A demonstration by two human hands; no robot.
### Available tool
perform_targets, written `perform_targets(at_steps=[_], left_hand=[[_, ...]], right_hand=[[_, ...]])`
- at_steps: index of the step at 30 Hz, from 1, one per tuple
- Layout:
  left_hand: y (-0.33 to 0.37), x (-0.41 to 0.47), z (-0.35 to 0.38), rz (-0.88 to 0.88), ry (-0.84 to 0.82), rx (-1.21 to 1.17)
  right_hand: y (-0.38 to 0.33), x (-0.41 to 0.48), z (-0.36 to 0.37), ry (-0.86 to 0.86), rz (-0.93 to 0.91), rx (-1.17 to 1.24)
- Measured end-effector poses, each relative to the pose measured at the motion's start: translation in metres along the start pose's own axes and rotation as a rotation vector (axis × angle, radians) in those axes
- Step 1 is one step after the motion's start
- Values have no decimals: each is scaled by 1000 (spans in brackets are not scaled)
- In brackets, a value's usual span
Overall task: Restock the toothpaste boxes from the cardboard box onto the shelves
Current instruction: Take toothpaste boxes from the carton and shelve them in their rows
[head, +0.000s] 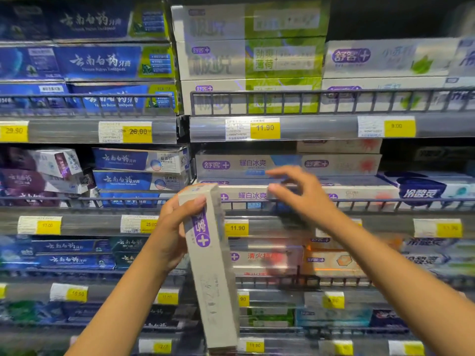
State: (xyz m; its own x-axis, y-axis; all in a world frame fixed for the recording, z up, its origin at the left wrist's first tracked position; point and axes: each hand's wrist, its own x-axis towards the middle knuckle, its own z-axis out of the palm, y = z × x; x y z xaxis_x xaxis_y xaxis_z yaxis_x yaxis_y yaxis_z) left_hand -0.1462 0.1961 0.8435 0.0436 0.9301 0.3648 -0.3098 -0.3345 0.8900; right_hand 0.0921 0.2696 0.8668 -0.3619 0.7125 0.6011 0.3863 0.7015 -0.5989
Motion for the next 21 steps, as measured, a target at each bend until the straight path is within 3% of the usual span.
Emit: perform_targets(at_steps=[2, 5, 8, 12, 15, 19, 21], left_hand=[[3, 2, 14, 7, 5, -120], [10, 4, 31, 44, 29, -266], [18, 4, 44, 74, -7, -302], [27, 9, 56, -10, -70, -205], [32, 7, 57, -71, -97, -72], [32, 0, 43, -105, 54, 27], [30, -6, 34, -71, 91, 28]], right_hand=[[-11, -21, 23, -215, 159, 351], [-15, -43, 41, -546, 331, 658], [-20, -57, 41, -686, 394, 814], [-29, -68, 36, -650, 405, 879], [-34, -73, 33, -514, 436, 865], [-37, -77, 23, -265, 371, 730], [-34, -79, 14, -240, 349, 772]])
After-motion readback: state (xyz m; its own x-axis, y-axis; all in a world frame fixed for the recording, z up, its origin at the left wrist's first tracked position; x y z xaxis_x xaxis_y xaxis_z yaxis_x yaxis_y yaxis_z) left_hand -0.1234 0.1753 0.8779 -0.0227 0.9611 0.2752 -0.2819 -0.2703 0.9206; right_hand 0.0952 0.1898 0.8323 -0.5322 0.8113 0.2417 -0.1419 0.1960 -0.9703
